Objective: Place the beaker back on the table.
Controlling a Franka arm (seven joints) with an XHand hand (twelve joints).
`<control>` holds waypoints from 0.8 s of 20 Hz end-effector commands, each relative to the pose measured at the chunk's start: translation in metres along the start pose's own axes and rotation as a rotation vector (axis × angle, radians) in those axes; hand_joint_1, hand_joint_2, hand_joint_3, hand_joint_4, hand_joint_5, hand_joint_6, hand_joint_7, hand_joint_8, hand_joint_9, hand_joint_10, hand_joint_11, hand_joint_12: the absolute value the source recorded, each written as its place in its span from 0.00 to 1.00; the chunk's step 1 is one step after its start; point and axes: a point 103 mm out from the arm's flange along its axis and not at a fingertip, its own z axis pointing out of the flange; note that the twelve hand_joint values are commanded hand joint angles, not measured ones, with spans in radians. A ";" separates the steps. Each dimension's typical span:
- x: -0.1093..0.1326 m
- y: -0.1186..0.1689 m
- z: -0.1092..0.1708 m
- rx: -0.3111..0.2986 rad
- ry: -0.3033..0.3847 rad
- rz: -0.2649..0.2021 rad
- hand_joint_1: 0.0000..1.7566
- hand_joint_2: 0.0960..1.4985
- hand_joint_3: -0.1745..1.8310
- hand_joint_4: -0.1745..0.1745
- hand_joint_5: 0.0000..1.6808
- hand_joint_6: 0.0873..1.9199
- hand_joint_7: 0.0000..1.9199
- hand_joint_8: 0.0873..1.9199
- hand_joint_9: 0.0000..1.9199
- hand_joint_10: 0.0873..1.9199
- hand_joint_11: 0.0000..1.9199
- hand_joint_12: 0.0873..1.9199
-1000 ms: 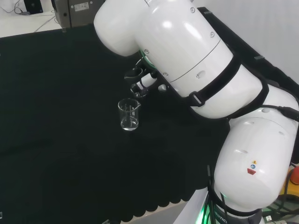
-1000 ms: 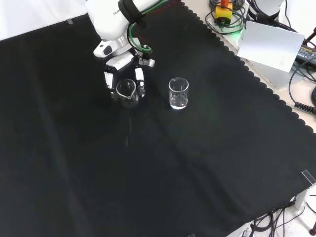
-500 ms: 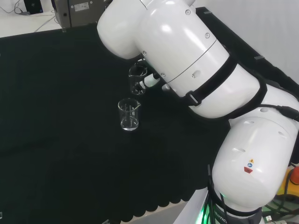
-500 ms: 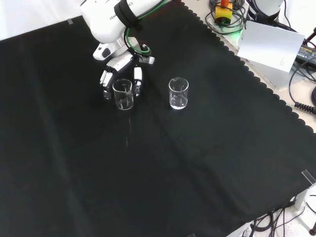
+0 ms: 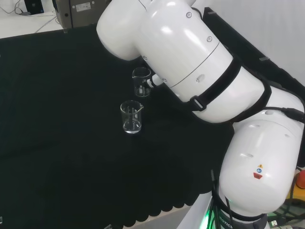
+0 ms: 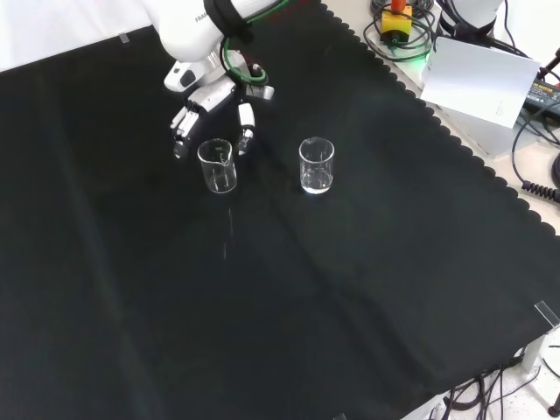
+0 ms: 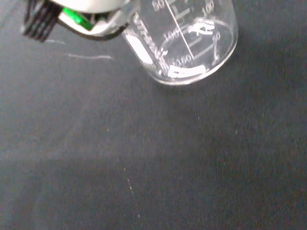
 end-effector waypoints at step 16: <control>0.110 -0.127 -0.135 -0.123 -0.124 0.024 0.41 0.37 0.32 0.43 0.18 0.00 0.03 0.28 0.25 0.00 0.01 0.75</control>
